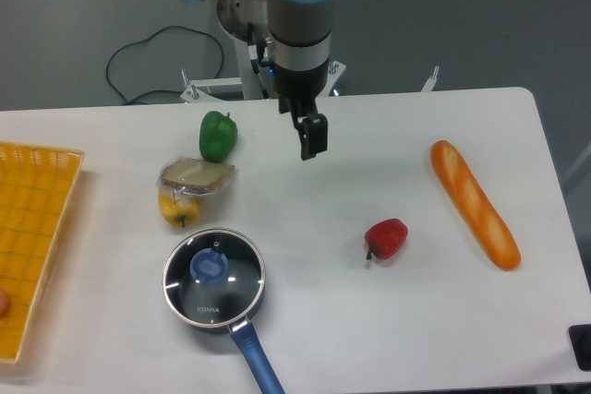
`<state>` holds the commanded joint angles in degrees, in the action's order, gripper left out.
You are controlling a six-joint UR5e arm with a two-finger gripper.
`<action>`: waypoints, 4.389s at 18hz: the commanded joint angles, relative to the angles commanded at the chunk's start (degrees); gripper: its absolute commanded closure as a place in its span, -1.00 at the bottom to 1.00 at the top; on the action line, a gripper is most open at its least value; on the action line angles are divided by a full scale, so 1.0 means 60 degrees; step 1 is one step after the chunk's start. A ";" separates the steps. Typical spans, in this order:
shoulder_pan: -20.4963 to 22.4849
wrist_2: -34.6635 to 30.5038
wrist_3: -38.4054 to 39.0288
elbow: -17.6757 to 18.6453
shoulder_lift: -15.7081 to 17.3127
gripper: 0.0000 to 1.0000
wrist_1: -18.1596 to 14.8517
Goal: Open the lid
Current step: 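Move the gripper from above the table toward the saucepan lid, then lower the gripper over the blue knob of the glass lid, then close the gripper on the blue knob of the lid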
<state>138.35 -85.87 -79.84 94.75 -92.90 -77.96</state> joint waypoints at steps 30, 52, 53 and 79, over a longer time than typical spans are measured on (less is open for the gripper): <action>-0.2976 -0.2417 0.8413 -0.0806 -0.2549 -1.00 0.2168; -0.2287 -0.0116 0.8751 -0.1685 -0.3502 -1.00 0.2212; -0.2258 -0.0219 0.8751 -0.1685 -0.3545 -1.00 0.2197; -0.2229 -0.0557 0.8370 -0.1817 -0.4102 -1.00 0.2212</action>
<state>124.98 -89.21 -29.62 83.85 -117.51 -64.69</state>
